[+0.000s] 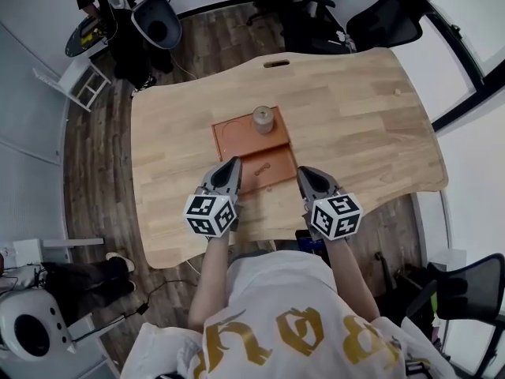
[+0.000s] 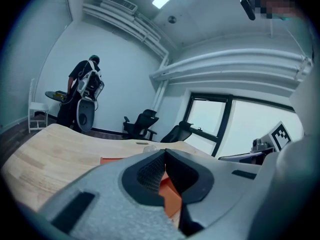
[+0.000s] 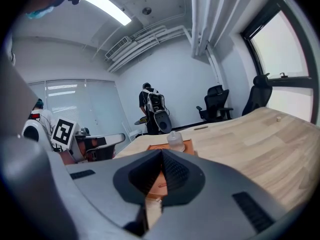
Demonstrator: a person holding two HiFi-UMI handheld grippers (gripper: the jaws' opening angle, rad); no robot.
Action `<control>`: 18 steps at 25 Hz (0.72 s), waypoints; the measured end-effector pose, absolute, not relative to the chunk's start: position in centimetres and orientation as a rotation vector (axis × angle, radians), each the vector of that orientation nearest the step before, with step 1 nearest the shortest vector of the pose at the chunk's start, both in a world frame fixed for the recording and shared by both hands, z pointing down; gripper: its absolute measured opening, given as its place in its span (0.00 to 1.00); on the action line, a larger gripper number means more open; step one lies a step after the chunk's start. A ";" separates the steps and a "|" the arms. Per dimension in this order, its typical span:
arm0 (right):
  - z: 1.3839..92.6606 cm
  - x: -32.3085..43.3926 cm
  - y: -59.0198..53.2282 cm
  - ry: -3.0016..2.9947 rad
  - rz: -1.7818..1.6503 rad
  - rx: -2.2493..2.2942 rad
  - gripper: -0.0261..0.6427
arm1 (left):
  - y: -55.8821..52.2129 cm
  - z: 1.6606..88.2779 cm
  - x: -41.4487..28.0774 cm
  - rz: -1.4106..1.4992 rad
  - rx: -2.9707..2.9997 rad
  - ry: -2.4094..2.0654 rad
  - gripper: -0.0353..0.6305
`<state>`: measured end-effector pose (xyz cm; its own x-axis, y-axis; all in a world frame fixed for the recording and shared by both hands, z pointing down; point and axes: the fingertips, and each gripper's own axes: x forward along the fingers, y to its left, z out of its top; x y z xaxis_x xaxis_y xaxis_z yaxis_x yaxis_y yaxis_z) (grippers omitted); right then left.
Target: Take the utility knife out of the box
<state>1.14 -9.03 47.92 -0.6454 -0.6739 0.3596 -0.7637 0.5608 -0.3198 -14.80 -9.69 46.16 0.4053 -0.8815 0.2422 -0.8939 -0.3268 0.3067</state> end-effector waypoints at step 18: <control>48.5 -0.1 -13.9 -2.634 0.704 1.203 0.06 | -13.8 46.9 -15.5 0.091 2.286 -1.527 0.07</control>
<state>-0.14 -13.88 48.51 -0.6632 -0.6709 0.3318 -0.7470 0.5655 -0.3497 -15.52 -13.79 46.85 0.4049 -0.8753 0.2644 -0.9005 -0.3316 0.2813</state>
